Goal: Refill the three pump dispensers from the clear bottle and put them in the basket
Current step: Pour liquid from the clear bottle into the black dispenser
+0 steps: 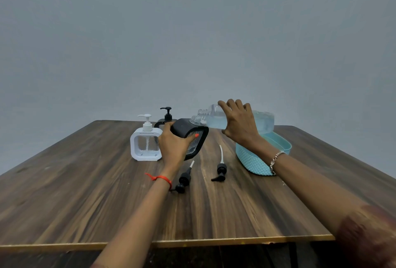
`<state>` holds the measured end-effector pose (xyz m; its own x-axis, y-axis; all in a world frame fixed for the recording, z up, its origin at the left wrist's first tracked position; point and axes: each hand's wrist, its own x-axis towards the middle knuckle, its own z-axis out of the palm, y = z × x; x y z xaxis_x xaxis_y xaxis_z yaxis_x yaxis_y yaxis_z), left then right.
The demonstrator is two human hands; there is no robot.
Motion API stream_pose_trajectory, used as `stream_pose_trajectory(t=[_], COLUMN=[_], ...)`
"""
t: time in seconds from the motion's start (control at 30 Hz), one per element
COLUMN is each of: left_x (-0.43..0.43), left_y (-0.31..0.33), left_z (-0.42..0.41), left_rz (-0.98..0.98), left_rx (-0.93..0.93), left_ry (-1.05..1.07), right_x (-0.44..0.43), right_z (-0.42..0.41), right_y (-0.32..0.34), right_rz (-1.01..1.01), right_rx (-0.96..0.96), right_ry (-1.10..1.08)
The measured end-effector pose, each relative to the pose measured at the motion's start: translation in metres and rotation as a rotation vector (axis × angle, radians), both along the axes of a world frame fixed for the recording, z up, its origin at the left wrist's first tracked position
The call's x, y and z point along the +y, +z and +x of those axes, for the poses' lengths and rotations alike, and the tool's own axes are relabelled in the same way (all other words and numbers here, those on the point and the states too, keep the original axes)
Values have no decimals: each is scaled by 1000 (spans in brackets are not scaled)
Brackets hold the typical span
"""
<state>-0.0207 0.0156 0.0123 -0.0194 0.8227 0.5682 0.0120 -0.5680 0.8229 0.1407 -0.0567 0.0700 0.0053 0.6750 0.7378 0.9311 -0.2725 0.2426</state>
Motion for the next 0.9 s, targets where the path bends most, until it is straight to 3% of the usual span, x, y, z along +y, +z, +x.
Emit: stream_pose_trajectory(t=[0.9], left_x=[1], left_y=[-1], left_z=[1], left_rz=[5], left_rx=[7], left_ry=[21], right_x=[-1], right_z=[-2], right_y=[0], right_rz=[16], right_rx=[-10], right_ry=[3])
